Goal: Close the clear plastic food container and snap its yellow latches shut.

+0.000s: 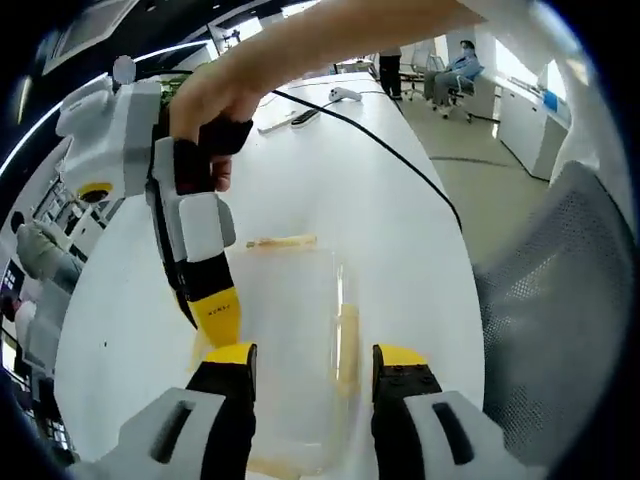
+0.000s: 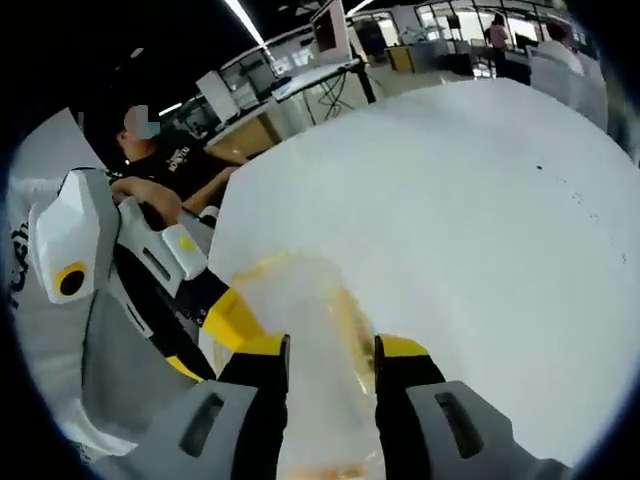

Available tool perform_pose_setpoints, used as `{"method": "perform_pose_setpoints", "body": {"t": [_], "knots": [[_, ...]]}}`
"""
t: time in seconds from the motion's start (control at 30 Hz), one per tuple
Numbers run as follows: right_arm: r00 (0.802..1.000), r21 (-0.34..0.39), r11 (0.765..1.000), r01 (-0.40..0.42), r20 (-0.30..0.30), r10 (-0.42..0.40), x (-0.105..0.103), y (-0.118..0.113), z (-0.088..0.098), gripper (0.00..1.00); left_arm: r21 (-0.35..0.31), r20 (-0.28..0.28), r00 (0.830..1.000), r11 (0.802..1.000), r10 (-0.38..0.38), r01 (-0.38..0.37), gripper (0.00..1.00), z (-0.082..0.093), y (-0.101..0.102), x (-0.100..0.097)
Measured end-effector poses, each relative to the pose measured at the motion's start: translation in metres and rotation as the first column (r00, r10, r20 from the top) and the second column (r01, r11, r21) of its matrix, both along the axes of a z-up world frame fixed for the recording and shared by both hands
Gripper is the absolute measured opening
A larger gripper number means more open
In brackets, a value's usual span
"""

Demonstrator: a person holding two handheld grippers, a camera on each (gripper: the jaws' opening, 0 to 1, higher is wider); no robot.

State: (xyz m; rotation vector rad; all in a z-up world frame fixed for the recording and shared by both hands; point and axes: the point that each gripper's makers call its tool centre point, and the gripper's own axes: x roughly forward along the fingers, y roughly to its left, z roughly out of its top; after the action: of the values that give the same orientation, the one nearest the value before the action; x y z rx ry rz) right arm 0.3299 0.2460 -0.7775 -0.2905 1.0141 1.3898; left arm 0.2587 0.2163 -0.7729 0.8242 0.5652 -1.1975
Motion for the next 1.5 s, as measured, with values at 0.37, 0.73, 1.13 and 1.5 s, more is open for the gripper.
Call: {"method": "perform_pose_setpoints", "body": {"t": [0.37,0.73,1.13,1.5], "knots": [[0.997,-0.025,0.998,-0.063,-0.055,0.062,-0.001,0.003,-0.003,0.29,0.021,0.045,0.999,1.000,-0.017,0.016,0.37,-0.002,0.000,0.004],[0.994,-0.074,0.994,-0.082,-0.084,0.076,-0.002,0.001,-0.004,0.29,0.033,0.053,0.999,0.999,-0.012,0.010,0.36,-0.003,0.000,0.004],[0.993,-0.073,0.994,-0.081,-0.092,0.074,-0.006,-0.003,-0.004,0.28,0.048,0.112,0.993,0.999,-0.029,0.024,0.33,-0.005,0.001,0.003],[0.992,-0.075,0.994,-0.080,-0.103,0.072,-0.013,-0.003,-0.003,0.28,0.030,0.134,0.991,0.999,-0.025,0.021,0.31,-0.004,0.000,0.001]]}}
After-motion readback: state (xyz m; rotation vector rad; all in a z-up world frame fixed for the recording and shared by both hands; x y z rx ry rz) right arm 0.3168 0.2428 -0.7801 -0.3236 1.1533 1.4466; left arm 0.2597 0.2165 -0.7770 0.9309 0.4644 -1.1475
